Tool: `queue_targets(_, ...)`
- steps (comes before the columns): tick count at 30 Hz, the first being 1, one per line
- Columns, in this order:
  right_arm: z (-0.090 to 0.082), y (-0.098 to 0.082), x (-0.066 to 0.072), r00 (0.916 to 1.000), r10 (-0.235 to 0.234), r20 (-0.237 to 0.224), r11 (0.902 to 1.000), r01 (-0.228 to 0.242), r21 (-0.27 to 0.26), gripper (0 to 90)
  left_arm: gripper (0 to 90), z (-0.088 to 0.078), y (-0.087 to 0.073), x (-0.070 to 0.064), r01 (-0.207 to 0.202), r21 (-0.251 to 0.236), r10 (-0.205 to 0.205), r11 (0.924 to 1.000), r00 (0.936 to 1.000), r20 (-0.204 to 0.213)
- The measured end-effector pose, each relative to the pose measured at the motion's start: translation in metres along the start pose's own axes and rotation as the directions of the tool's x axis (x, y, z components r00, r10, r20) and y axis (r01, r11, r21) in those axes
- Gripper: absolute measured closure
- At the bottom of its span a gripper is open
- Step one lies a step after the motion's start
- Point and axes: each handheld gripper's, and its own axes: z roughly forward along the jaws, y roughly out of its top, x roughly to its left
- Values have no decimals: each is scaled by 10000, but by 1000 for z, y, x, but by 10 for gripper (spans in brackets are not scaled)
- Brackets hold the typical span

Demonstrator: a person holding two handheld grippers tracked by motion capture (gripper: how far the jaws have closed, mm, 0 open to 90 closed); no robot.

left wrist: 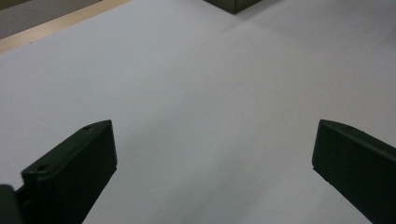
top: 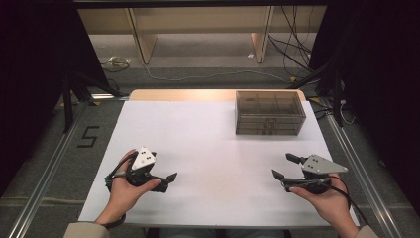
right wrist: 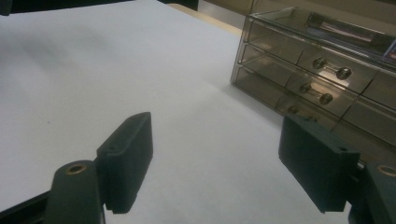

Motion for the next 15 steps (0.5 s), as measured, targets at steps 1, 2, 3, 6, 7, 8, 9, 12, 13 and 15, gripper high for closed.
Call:
queue_targets(1, 0, 0, 0, 10000, -51, 34, 10000, 51, 4, 284, 0, 0, 0, 0, 16, 14, -16, 10000, 10000, -5)
queue_targets(2, 1, 0, -1, 9999, -102, 69, 9999, 102, 2, 291, 0, 0, -1, 0, 17, 23, -17, 10000, 10000, -22)
queue_targets(3, 1, 1, -1, 9998, -195, 105, 9998, 195, -2, 299, 0, -1, -1, 1, 10, 36, -10, 10000, 10000, -40)
queue_targets(6, 3, 2, -1, 9982, -523, 304, 9986, 519, 117, 322, 0, -2, -2, 2, 81, -12, -81, 10000, 9999, -64)
queue_targets(7, 4, 2, -2, 9975, -610, 364, 9980, 604, 179, 331, 0, -3, -2, 2, 93, -30, -93, 10000, 9999, -60)
queue_targets(8, 4, 3, -2, 9964, -696, 477, 9974, 685, 240, 335, 0, -3, -2, 2, 79, -38, -79, 10000, 10000, -59)
queue_targets(9, 4, 3, -2, 9955, -771, 553, 9968, 758, 245, 345, 0, -2, -2, 2, 42, -32, -43, 10000, 10000, -66)
queue_targets(12, 5, 6, -3, 9915, -1026, 800, 9944, 1002, 339, 358, 0, -3, -2, 1, -41, -98, 40, 9999, 10000, -87)
queue_targets(13, 6, 7, -4, 9916, -996, 830, 9947, 972, 320, 360, 0, -4, -3, 1, -142, -59, 142, 9999, 9998, -101)
queue_targets(15, 7, 8, -5, 9905, -983, 961, 9949, 954, 341, 367, 0, -5, -4, 1, -24, -111, 23, 9999, 9999, -104)
